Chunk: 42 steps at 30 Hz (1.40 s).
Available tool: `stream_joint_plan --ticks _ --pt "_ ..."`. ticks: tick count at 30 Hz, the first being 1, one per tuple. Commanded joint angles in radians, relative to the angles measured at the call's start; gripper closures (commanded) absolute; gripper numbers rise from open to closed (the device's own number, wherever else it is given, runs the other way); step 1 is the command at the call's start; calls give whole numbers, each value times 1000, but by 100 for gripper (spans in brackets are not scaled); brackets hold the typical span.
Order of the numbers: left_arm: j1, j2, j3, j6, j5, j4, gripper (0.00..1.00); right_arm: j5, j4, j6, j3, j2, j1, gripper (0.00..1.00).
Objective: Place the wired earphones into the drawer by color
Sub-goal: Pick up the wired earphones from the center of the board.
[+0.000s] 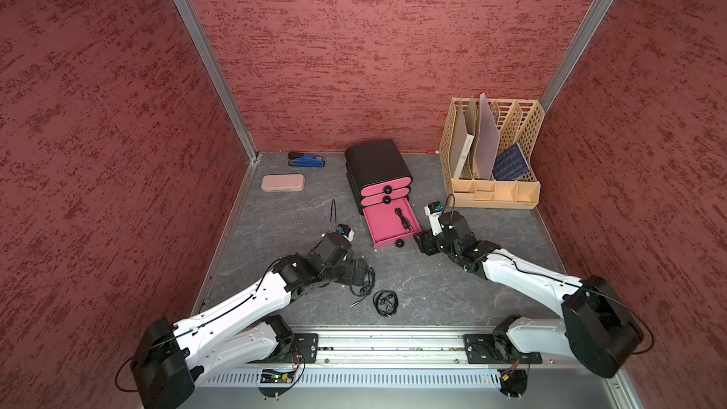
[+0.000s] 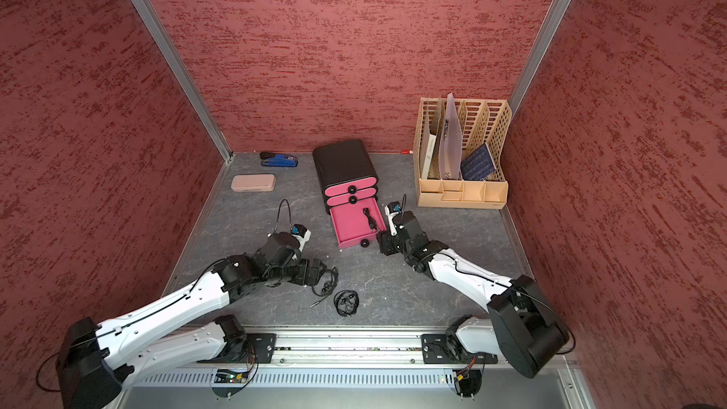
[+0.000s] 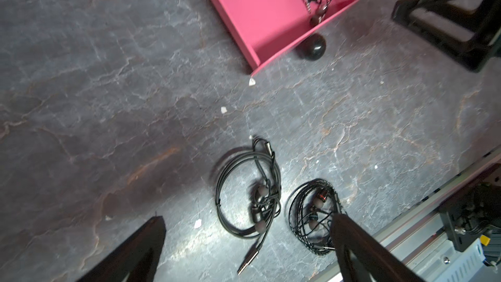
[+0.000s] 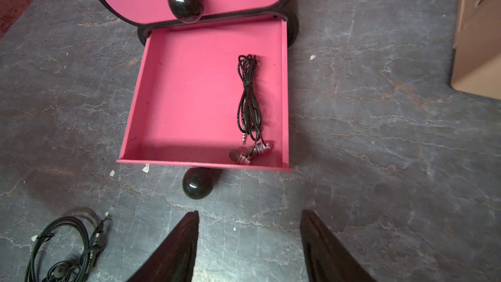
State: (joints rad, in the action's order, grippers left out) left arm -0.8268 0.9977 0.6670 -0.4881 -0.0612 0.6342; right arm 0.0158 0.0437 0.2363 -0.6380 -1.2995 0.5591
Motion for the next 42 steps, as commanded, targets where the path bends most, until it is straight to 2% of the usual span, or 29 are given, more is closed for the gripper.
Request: stream_joint_plan --ticks 1,5,10,20,34,42 --pt "-33 43 28 -46 -73 93 0 15 -40 10 8 27 -4 35" --pt "-59 122 44 -50 -99 113 0 0 -36 6 14 40 -4 35" --pt "-66 196 46 -46 -84 72 6 -9 -34 3 16 47 -4 35" --pt "-51 300 39 -40 -63 -17 24 -12 -33 3 15 43 -4 35" --pt "-15 356 11 -36 -24 -91 53 -16 -33 1 16 37 -4 35" --pt "-14 398 14 -32 -16 -91 62 -15 -34 3 16 34 -4 35"
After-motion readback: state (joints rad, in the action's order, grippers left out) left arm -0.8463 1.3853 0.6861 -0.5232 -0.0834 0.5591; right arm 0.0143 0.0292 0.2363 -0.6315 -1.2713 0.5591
